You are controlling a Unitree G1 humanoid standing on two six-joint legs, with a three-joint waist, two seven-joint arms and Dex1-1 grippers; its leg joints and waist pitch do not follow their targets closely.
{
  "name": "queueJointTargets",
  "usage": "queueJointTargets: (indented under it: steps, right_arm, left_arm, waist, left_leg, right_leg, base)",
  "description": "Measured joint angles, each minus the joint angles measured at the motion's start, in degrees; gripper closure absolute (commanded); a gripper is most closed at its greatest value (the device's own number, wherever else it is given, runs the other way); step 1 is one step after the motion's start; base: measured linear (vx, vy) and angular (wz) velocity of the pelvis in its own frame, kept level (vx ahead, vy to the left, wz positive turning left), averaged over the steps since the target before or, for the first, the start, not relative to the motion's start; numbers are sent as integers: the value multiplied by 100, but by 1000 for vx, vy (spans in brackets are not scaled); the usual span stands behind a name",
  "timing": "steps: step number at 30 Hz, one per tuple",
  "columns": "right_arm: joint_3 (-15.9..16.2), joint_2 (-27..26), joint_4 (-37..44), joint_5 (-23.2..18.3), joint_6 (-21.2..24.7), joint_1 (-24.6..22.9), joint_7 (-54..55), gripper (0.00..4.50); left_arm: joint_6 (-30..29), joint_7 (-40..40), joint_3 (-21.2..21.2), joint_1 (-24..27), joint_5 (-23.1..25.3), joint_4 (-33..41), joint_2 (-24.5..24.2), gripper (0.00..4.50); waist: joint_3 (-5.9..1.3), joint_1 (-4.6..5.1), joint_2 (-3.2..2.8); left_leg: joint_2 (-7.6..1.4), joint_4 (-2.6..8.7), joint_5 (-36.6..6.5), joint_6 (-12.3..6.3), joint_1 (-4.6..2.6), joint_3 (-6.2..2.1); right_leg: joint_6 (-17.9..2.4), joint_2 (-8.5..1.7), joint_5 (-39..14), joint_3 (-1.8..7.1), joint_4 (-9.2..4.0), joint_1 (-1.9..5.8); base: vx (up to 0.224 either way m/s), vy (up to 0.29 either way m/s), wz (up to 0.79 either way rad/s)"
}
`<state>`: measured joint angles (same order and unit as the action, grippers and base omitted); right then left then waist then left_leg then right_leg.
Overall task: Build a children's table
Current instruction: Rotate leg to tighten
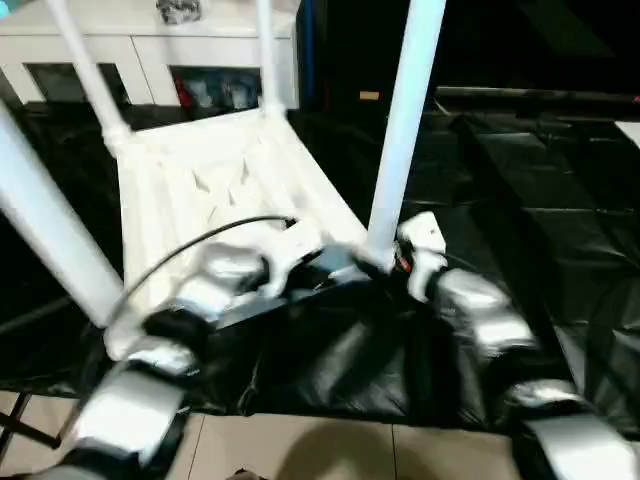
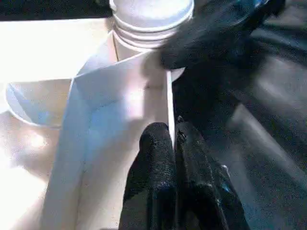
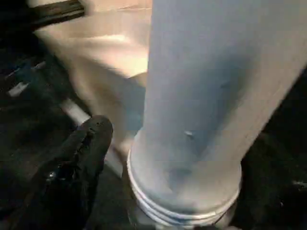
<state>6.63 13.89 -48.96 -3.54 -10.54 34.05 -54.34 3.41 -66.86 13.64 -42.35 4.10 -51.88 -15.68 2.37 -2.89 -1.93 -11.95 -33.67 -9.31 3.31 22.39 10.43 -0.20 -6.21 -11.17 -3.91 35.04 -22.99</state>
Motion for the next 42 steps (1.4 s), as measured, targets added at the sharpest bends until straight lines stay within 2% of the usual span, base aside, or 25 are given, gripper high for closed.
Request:
queueJointTargets:
  steps: [5,9,17,24,29,33,36,39,40,42]
  right_arm:
    - [128,125,66,-35,-23,-25,-830,66]
    - [280,186,122,-42,-28,-14,-1284,106]
    - [388,259,158,-62,-18,13,-1671,172]
    - [337,179,233,-120,168,-12,-1683,181]
    - [-5,-117,100,-34,312,-48,-245,181]
    - [-446,-581,-196,65,398,42,1756,182]
    - [-557,-765,-380,103,540,228,2683,182]
    - [-622,-898,-406,144,533,258,3162,182]
    - [-627,-916,-408,147,515,258,3229,147]
    - [-630,-953,-415,177,469,257,3359,112]
  left_arm:
    - [165,-651,63,60,-40,39,-200,450]
    - [254,-1015,105,122,-94,109,-371,450]
    - [321,-1289,132,122,-101,111,-473,450]
    - [320,-1268,129,122,-99,105,-447,450]
    - [134,-216,66,-15,102,-30,-167,450]
    - [-405,933,-39,-148,241,-81,359,450]
    - [-627,1464,-46,-206,290,-81,626,450]
    - [-685,1676,-49,-215,356,-78,741,450]
    - [-686,1705,-49,-215,359,-75,755,450]
    - [-690,1743,-48,-215,362,-70,771,450]
  waist:
    - [5,-49,9]
    - [8,-51,18]
    - [10,-65,32]
    - [14,-68,42]
    - [14,-29,51]
    - [7,101,69]
    - [0,152,64]
    - [-6,149,55]
    - [-8,149,52]
    - [-9,147,48]
  left_leg:
    - [2,-9,-14,23,-1,11]
    - [2,-11,-14,24,-3,11]
    - [1,-6,-15,24,-2,17]
    - [1,-8,-14,24,-4,18]
    - [2,-12,-11,25,-27,15]
    - [9,-12,-11,26,-39,19]
    - [11,-6,-12,25,-40,24]
    - [10,6,-13,26,-43,25]
    - [10,10,-13,26,-43,25]
    - [9,12,-13,26,-41,25]
  right_leg:
    - [-1,-4,1,13,0,1]
    - [-1,-4,1,17,3,2]
    - [-1,-4,1,15,2,0]
    - [-1,-4,1,17,3,2]
    - [-4,-4,3,32,13,9]
    - [-3,-6,3,49,1,13]
    - [-2,-5,4,53,-6,11]
    - [-1,-5,4,49,-5,10]
    - [-1,-5,4,47,-6,10]
    - [-1,-5,4,45,-6,7]
  base:
    - [0,0,0]
    - [0,0,0]
    - [0,0,0]
    - [0,0,0]
    - [0,0,0]
    - [0,0,0]
    - [0,0,0]
    - [0,0,0]
    - [0,0,0]
    - [0,0,0]
